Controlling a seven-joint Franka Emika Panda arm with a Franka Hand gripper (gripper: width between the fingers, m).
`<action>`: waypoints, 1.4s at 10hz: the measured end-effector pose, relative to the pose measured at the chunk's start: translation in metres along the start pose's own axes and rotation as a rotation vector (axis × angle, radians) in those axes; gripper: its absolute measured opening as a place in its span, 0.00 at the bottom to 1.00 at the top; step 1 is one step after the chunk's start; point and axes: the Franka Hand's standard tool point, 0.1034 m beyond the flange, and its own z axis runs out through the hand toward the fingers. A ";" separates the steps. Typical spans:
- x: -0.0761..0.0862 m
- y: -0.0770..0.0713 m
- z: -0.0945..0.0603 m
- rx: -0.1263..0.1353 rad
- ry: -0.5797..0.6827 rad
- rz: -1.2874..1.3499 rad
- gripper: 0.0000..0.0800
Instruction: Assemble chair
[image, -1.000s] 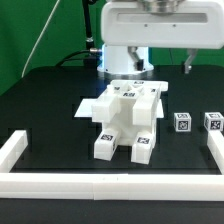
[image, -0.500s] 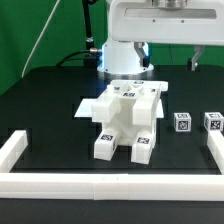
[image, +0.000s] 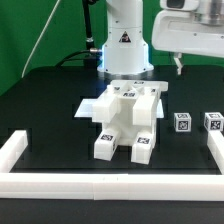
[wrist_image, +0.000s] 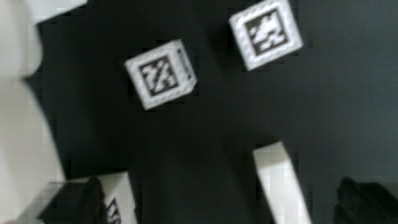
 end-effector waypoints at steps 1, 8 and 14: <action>0.001 0.001 0.001 -0.001 -0.001 0.002 0.81; -0.022 -0.024 0.035 0.002 0.034 -0.044 0.81; -0.024 -0.021 0.065 0.037 0.002 0.006 0.81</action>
Offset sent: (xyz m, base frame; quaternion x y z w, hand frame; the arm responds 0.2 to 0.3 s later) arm -0.0128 0.0243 -0.0215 -0.0049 0.0319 -0.0277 0.9991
